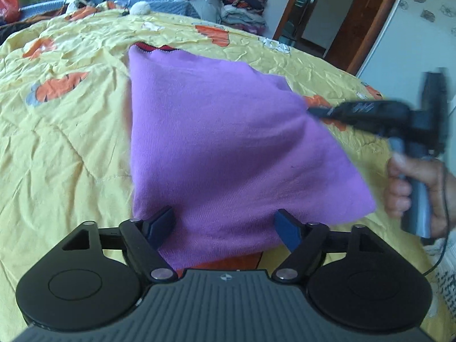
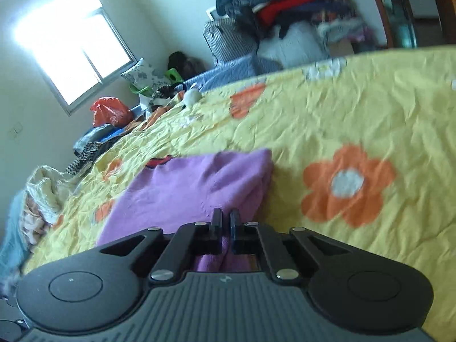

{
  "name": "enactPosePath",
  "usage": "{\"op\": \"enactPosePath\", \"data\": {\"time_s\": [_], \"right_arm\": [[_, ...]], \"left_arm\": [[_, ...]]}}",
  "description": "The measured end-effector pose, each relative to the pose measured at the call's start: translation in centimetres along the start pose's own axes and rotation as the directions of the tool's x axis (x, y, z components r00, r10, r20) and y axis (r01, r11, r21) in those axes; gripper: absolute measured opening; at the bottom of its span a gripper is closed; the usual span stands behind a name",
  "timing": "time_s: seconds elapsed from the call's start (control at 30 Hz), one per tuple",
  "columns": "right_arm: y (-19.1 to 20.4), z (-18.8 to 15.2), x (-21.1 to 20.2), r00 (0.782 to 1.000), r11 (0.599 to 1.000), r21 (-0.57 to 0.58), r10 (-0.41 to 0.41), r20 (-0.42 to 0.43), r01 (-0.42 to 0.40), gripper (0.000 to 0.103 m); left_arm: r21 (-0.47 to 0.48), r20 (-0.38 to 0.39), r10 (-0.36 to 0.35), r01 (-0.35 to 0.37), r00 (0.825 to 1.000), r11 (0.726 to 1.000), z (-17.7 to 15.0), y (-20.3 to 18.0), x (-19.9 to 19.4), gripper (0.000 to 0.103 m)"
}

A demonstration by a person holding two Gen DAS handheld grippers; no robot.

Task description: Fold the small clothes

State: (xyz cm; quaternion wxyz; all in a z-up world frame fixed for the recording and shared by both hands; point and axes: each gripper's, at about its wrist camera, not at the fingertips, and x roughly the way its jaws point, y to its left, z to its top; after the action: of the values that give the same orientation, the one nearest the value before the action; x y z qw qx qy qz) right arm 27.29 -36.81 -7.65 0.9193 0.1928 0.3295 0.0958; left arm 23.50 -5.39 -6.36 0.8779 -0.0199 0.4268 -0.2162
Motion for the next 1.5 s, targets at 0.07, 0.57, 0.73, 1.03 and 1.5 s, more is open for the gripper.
{"op": "enactPosePath", "data": {"time_s": [0.07, 0.57, 0.73, 1.03, 1.5], "right_arm": [[-1.0, -0.4, 1.5, 0.997, 1.0, 0.014, 0.028, -0.072, -0.027, 0.001], [3.1, -7.0, -4.3, 0.999, 0.978, -0.203, -0.052, -0.006, 0.05, 0.009], [4.0, -6.8, -7.3, 0.992, 0.976, -0.18, -0.126, 0.007, 0.125, 0.023], [1.2, -9.8, -20.8, 0.943, 0.887, -0.404, -0.302, -0.141, 0.224, 0.028], [5.5, -13.2, -19.8, 0.958, 0.895, -0.347, -0.282, 0.048, 0.281, 0.098]], "left_arm": [[0.006, -0.011, 0.024, -0.024, 1.0, 1.0, 0.0, -0.6, -0.2, 0.082], [-0.057, -0.043, 0.087, -0.089, 0.995, 0.994, 0.9, -1.4, 0.6, 0.1], [-0.05, -0.037, 0.098, -0.1, 0.995, 0.994, 0.8, -1.6, 0.8, 0.102], [-0.009, -0.043, 0.102, -0.102, 0.994, 0.995, 0.3, -1.7, 0.1, 0.103], [-0.096, -0.043, 0.179, -0.182, 0.983, 0.979, -6.4, 0.1, -6.3, 0.103]]}}
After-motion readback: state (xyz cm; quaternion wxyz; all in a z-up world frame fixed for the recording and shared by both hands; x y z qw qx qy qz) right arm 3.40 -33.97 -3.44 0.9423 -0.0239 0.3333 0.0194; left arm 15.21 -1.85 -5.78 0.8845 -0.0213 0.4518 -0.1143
